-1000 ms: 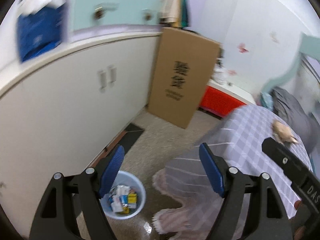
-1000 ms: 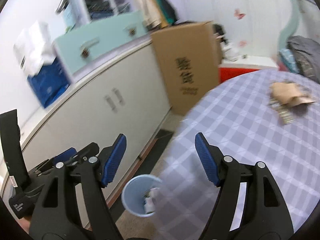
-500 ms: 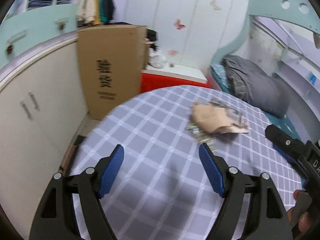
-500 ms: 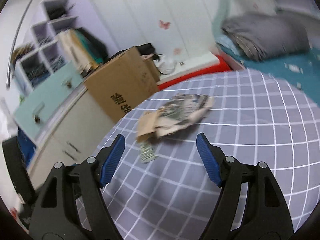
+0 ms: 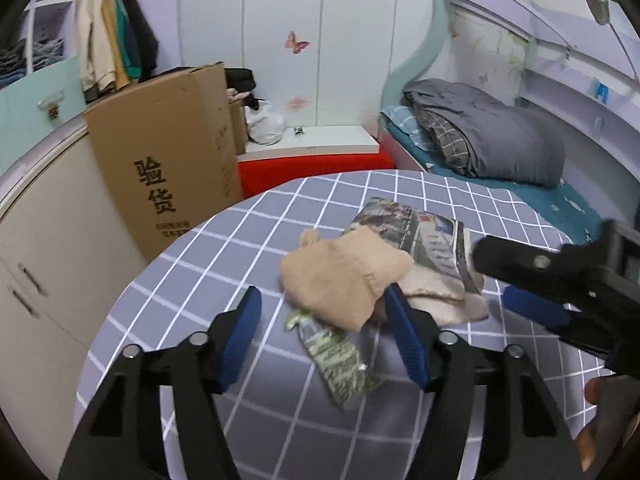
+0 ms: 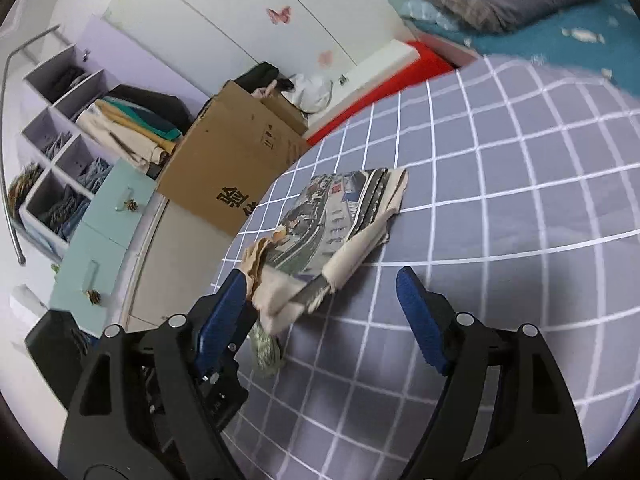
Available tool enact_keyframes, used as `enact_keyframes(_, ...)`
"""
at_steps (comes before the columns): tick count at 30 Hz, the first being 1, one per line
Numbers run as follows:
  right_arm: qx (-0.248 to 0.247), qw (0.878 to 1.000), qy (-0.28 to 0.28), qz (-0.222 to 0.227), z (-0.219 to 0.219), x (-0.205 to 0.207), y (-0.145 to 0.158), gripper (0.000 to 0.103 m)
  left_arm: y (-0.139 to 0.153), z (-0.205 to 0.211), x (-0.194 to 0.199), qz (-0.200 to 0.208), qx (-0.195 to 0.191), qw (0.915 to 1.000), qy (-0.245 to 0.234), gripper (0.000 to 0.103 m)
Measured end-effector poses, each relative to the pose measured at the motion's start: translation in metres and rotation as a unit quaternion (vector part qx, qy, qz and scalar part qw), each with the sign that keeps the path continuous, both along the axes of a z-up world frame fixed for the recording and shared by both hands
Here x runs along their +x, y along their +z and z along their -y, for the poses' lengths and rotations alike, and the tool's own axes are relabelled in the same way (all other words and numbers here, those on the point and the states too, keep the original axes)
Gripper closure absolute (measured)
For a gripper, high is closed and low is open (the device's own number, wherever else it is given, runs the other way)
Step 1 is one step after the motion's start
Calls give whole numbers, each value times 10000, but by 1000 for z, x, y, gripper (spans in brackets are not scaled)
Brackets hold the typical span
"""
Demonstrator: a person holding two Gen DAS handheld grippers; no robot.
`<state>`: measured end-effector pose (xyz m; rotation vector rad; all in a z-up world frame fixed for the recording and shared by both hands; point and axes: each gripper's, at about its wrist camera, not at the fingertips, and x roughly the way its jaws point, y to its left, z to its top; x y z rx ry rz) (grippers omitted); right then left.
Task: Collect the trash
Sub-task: 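Grasp the brown paper with the left tool while the right tool grasps the newspaper, then carry paper and newspaper over the wastebasket and open both tools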
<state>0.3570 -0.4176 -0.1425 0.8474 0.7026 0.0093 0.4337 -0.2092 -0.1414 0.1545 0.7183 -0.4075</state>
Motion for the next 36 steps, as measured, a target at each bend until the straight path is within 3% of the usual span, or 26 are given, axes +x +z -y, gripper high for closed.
enact_keyframes(2, 168, 9998, 18, -93, -1, 9, -6, 27, -1, 2, 5, -75, -30, 10000, -53, 61)
enact_keyframes(4, 231, 9996, 51, -146, -4, 14, -10, 27, -2, -3, 12, -222, -167, 9996, -53, 86)
enact_keyframes(6, 201, 9996, 99, -146, -9, 19, -10, 27, -4, -9, 16, -304, -287, 9991, -44, 100)
enact_keyframes(9, 331, 9993, 144, -135, -15, 28, -10, 27, -4, -19, 17, -314, -464, 9984, 10, 101)
enact_keyframes(10, 351, 9992, 158, -112, -16, 30, -11, 37, -4, -22, 17, -316, -547, 9980, 20, 101)
enact_keyframes(11, 361, 9991, 176, -104, -17, 33, -12, 56, -2, -25, 17, -305, -602, 9977, 23, 101)
enact_keyframes(12, 362, 9991, 166, -147, -18, 35, -14, 63, 0, -29, 16, -262, -651, 9975, 47, 101)
enact_keyframes(15, 502, 9985, 210, -44, -21, 38, -17, 74, 10, -43, 12, -141, -802, 9966, 115, 102)
enact_keyframes(17, 206, 9995, 195, 147, -27, 32, -5, 89, 16, -52, 11, -82, -879, 9959, 178, 102)
enact_keyframes(19, -19, 9992, 200, 343, -31, 25, 10, 95, 26, -65, 6, 12, -1020, 9945, 245, 102)
enact_keyframes(30, -583, 9883, 876, 1107, -103, -15, 83, 96, 71, -154, -51, 514, -1458, 9864, 563, 102)
enact_keyframes(36, -637, 9799, 1424, 1246, -172, -28, 97, 96, 78, -220, -88, 597, -1493, 9822, 971, 102)
